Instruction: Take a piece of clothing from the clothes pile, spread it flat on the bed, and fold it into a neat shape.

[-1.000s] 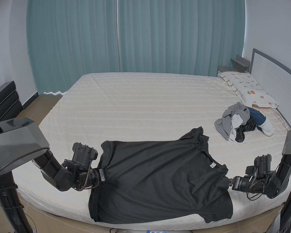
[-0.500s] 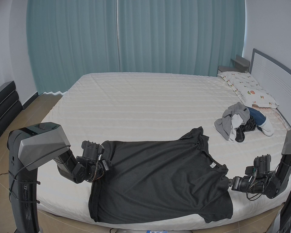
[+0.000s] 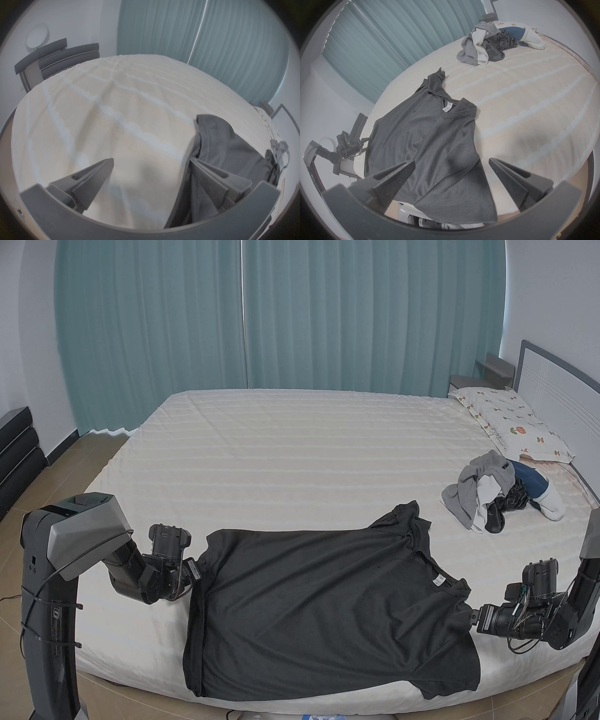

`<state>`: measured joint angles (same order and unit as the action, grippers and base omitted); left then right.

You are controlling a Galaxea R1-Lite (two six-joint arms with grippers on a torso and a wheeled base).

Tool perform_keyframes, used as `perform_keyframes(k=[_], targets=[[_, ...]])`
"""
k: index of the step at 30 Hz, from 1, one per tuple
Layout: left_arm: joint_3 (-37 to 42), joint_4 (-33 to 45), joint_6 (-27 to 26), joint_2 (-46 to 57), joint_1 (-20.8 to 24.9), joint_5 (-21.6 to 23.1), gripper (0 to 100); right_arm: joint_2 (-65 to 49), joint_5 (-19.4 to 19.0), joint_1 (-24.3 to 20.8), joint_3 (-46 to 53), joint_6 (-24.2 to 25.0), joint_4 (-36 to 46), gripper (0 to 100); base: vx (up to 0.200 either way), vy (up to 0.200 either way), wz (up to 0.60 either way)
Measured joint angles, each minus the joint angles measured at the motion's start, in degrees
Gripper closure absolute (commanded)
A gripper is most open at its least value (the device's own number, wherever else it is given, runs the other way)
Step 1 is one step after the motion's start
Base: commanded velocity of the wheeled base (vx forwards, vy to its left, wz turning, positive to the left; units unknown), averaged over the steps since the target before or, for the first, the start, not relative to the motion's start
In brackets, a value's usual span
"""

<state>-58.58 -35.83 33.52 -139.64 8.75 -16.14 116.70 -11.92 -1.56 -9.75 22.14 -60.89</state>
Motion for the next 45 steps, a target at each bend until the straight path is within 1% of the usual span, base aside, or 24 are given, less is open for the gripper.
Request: perform_keyframes(k=[5,9,15,20,22,25,27,31,33,37,40,45], targets=[[-2.76,-0.44,0.6,-1.01,-2.28,-0.26,0,0.02,0.0,0.0,0.0,0.0,0.0,0,0.0,0.0,0.0],[-4.79,-1.28,2.77,-1.45,-3.68,-0.11,0,0.02,-0.01,0.0,0.0,0.0,0.0,0,0.0,0.0,0.0],[-5.78,-2.38,4.11,-1.69,-4.62,2.07,0,0.02,0.05,0.0,0.0,0.0,0.0,0,0.0,0.0,0.0],[-7.68,-6.49,9.53,-2.01,-4.12,5.25,0,0.06,0.55,0.0,0.0,0.0,0.0,0,0.0,0.0,0.0],[-8.92,-6.92,11.61,-2.23,-3.79,6.89,0,0.11,0.79,-0.04,-0.06,0.05,0.0,0,0.0,0.0,0.0],[-10.63,-6.79,13.25,-2.43,-3.08,7.89,0,0.15,0.82,-0.06,-0.33,0.24,0.0,0,0.0,0.0,0.0],[-11.87,-6.18,13.74,-2.52,-2.83,8.02,0,0.22,0.82,-0.04,-0.46,0.44,0.0,0,0.0,0.0,0.0],[-15.76,-2.29,14.07,-2.63,-2.43,8.84,0,0.56,0.77,-0.04,-0.72,0.52,-0.04,0,0.0,0.0,0.0],[-17.97,0.28,14.13,-2.69,-2.28,10.26,0,0.78,0.77,-0.15,-0.77,0.52,-0.06,0,0.0,0.0,0.0],[-23.04,6.96,14.21,-3.57,-1.9,14.73,0,1.24,0.77,-0.39,-0.8,0.52,-0.06,0,0.0,0.0,0.0],[-27.12,9.97,14.67,-5.01,-1.79,16.71,0,1.55,0.82,-0.59,-0.74,0.39,-0.06,0,0.0,0.0,0.0],[-30.34,11.42,15.45,-7.57,-1.07,17.44,0,1.94,0.87,-1.02,-0.66,0.3,-0.11,0,0.0,0.0,0.0]])
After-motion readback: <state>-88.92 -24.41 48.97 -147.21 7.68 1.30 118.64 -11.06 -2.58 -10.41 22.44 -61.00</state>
